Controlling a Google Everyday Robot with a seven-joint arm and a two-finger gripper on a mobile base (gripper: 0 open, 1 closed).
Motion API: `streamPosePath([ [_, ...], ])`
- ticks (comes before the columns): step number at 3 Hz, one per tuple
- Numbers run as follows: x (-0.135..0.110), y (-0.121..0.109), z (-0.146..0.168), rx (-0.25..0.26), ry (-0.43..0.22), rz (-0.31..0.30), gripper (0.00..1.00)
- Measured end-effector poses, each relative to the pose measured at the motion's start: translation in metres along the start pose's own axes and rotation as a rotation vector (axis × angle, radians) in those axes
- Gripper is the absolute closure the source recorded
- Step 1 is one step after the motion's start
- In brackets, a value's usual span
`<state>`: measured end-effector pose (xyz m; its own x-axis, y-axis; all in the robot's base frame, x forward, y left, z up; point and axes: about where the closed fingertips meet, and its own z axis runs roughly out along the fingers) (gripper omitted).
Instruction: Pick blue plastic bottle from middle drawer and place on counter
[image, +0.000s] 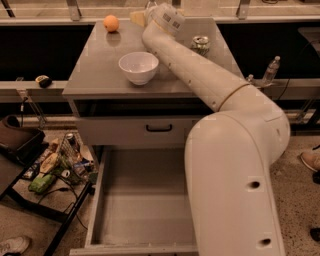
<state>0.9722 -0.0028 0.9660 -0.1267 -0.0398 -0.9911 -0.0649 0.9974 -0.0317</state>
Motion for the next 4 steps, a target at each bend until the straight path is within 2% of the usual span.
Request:
streamPosePath([
  [1, -0.045, -0.022, -0.050, -0.033, -0.018, -0.075, 0.00],
  [2, -0.081, -0.044, -0.119, -0.060, 0.010, -0.166, 0.00],
  [3, -0.100, -0.066, -0.183, -0.089, 0.014, -0.236, 0.00],
  [4, -0.085, -0.107, -0.222, -0.068, 0.032, -0.278, 0.00],
])
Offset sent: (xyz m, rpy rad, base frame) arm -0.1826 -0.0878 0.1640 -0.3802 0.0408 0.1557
